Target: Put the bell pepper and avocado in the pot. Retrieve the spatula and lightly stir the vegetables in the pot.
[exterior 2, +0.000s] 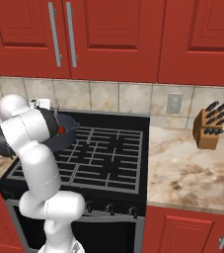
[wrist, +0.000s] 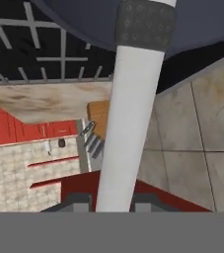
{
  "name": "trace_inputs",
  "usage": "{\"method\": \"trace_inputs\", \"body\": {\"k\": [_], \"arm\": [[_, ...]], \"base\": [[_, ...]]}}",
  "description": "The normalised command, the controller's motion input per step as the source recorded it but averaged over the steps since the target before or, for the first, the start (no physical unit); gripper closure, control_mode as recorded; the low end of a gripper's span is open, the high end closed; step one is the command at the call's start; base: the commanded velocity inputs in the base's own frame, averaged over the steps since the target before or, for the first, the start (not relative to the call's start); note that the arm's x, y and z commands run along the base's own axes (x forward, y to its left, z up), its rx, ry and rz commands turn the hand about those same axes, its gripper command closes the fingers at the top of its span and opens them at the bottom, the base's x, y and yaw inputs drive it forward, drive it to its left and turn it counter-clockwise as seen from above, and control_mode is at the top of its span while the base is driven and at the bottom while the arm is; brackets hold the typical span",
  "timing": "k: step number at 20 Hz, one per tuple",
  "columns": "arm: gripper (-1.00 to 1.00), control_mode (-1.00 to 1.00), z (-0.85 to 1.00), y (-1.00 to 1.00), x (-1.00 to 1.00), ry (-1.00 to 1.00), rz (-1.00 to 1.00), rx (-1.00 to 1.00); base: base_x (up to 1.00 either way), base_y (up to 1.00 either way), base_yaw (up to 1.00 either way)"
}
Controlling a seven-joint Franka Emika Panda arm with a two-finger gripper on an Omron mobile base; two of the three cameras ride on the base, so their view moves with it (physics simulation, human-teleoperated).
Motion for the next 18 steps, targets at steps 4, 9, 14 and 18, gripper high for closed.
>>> {"method": "trace_inputs", "body": {"k": [4,9,14,18], "arm": [[1.00,-1.00,0.05,0.38,0.00,0.04,0.05,-0.04],[1.00,-1.00,0.22,0.02,0.02,0.00,0.00,-0.12],[1.00,-1.00,0.17,-0.13,0.15,0.00,0.00,-0.15],[1.00,-1.00,0.00,-0.23,0.68,0.00,0.00,-0.18]], "base": [[0.00,0.00,0.00],[0.00,0.00,0.00],[0.00,0.00,0.00],[0.00,0.00,0.00]]}}
